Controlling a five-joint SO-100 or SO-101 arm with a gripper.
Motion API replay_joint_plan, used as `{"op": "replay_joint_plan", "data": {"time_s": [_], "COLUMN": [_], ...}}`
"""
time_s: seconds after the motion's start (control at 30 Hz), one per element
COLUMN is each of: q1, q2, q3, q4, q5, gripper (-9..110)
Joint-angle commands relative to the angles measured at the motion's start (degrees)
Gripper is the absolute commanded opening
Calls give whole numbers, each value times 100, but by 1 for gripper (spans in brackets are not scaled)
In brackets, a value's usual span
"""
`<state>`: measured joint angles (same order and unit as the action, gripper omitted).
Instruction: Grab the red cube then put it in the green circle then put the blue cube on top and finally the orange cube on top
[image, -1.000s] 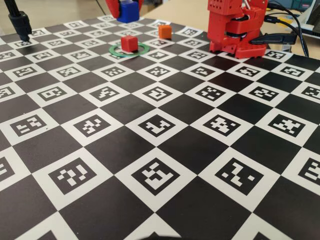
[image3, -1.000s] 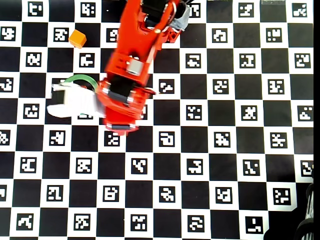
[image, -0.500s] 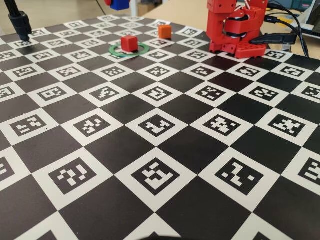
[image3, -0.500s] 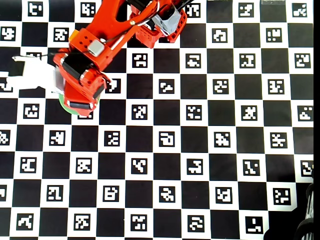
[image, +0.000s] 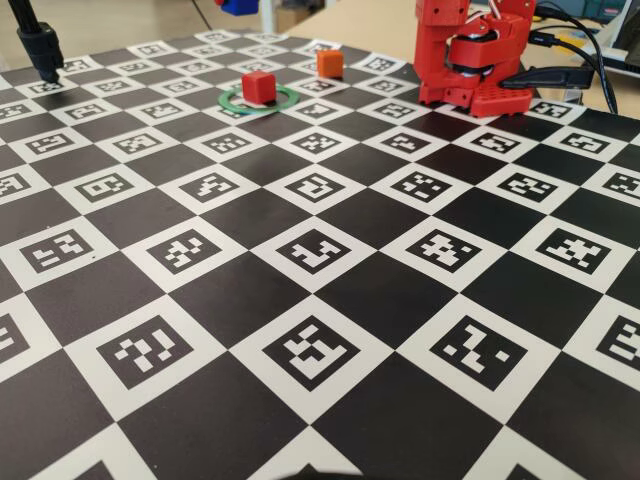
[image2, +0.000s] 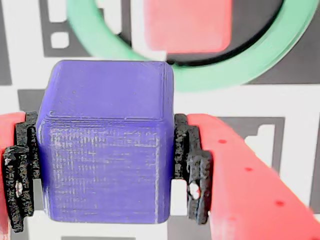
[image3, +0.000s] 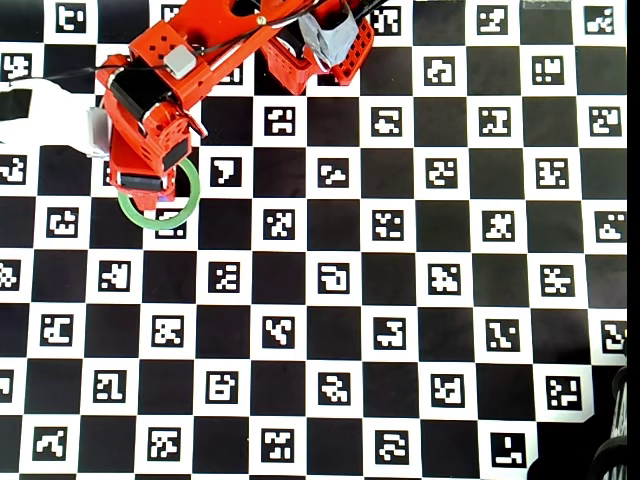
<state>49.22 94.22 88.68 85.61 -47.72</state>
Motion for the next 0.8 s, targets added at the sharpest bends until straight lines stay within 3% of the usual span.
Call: {"op": "replay_joint_plan", "data": {"time_s": [0.0,0.3,0.77], "q1": [158,360,255], "q2": [580,554,299], "q3": [-35,519,1213], "q4": [-79,-422,-1283], "q5": [-352,-861,-835], "gripper": [5,5,5]}}
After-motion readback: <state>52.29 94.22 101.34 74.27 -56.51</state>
